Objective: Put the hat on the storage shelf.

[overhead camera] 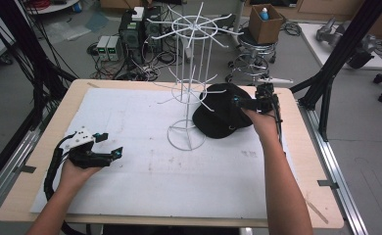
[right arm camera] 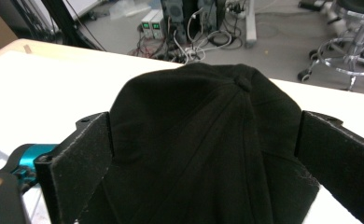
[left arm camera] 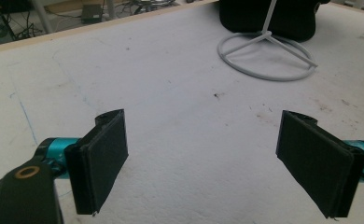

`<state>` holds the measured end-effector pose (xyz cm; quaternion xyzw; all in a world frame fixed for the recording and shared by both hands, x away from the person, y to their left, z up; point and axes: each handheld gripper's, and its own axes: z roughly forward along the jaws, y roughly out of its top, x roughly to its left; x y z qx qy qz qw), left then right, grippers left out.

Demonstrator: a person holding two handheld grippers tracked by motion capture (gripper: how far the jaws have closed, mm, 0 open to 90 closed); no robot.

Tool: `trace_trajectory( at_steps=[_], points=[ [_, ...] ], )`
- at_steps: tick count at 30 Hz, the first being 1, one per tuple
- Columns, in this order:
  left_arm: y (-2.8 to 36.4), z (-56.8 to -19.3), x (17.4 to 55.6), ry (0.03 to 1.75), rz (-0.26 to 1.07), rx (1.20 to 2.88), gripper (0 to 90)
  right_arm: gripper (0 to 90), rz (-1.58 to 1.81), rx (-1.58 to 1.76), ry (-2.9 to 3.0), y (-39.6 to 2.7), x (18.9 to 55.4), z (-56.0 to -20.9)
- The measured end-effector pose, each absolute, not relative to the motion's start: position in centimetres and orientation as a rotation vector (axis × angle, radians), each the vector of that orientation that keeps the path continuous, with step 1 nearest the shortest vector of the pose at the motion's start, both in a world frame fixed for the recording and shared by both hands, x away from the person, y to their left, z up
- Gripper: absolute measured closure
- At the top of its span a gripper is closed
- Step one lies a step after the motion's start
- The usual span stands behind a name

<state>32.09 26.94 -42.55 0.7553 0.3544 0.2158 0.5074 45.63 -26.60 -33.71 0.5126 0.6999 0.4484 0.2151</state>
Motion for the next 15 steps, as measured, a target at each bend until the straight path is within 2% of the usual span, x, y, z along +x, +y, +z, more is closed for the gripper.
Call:
trace_trajectory(
  at_steps=[15],
  points=[
    [26.9,-42.6,32.1,0.853,0.520,1.823,16.9,3.6,1.219,1.468,1.918,-25.3,49.6,-35.0]
  ],
)
